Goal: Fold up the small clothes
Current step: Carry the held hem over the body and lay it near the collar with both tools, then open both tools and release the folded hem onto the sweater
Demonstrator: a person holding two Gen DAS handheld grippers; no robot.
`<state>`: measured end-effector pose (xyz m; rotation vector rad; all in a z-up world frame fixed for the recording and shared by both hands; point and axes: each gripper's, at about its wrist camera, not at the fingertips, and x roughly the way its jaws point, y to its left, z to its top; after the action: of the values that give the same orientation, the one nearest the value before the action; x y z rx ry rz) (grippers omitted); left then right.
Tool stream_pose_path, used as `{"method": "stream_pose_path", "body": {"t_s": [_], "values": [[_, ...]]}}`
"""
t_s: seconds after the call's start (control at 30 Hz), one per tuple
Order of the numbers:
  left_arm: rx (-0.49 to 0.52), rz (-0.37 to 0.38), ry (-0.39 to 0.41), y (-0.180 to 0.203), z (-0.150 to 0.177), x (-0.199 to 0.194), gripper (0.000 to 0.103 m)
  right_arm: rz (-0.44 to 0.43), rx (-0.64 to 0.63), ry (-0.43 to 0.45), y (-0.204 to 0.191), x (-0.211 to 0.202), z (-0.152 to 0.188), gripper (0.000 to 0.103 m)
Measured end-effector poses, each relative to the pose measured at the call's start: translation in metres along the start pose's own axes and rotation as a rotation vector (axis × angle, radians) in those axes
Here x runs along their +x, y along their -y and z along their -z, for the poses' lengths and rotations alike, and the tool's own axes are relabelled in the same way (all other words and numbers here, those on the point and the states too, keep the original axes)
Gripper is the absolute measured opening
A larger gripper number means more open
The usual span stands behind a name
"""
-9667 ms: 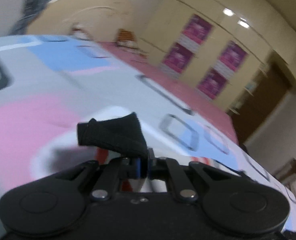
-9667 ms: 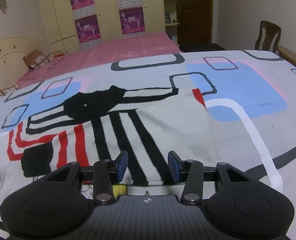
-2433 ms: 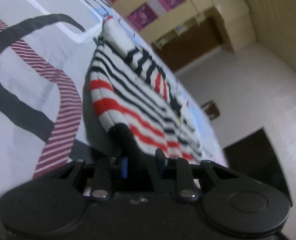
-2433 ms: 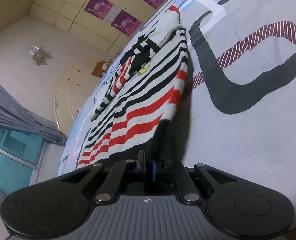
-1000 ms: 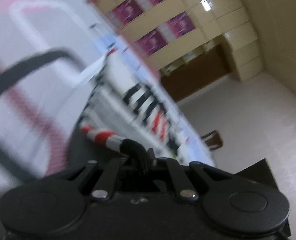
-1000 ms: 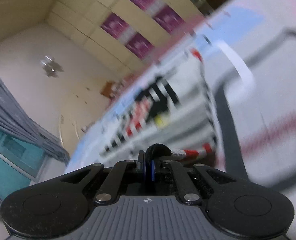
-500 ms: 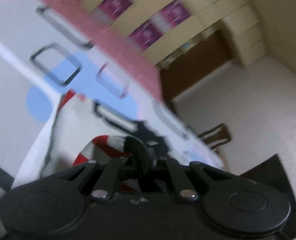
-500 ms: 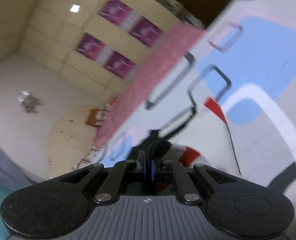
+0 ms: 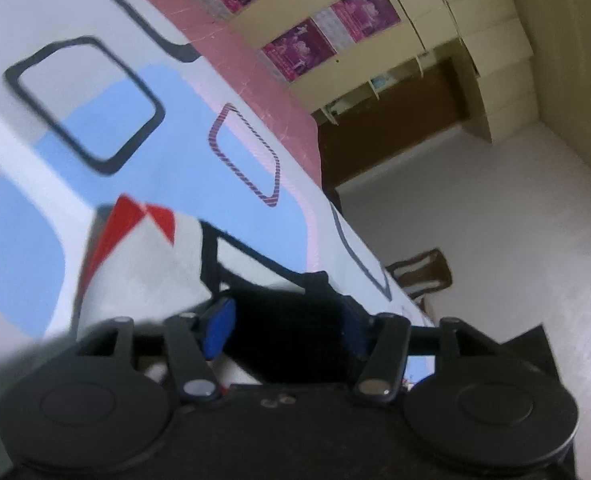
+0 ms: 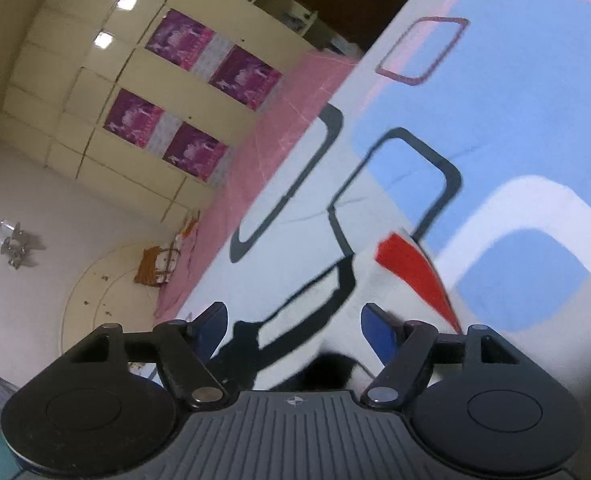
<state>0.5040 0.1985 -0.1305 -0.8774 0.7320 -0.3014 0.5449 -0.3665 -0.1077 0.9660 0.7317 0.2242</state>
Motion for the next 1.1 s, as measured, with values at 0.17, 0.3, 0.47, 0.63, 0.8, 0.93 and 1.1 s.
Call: {"method": "stream_pose_path", "body": {"t_s": [0.17,0.3,0.47,0.63,0.8,0.93,1.1], "values": [[0.267,-0.093,-0.031,0.027,-0.002,-0.008,0.057,0.074,-0.336,-0.040,-0.027,-0.012,0.012,0.073],[0.410,-0.184,-0.100,0.037,0.002,-0.003,0.056,0.135,-0.606,-0.094,-0.039,-0.014,0.035,0.073],[0.529,-0.247,-0.162,0.043,0.009,0.008,0.055,0.202,-0.850,-0.192,-0.049,0.011,0.076,0.073],[0.580,-0.302,-0.183,0.047,0.008,0.025,0.045,0.291,-0.933,-0.184,-0.058,0.050,0.085,0.060],[0.566,-0.306,-0.151,0.046,0.006,0.025,0.005,0.295,-0.913,-0.190,-0.061,0.062,0.081,0.007],[0.579,-0.302,-0.007,0.048,0.014,0.002,0.005,0.260,-0.886,-0.078,-0.065,0.040,0.071,0.006],[0.542,-0.371,-0.051,0.034,0.013,0.018,0.005,0.346,-0.817,-0.084,-0.045,0.057,0.067,0.006]]}}
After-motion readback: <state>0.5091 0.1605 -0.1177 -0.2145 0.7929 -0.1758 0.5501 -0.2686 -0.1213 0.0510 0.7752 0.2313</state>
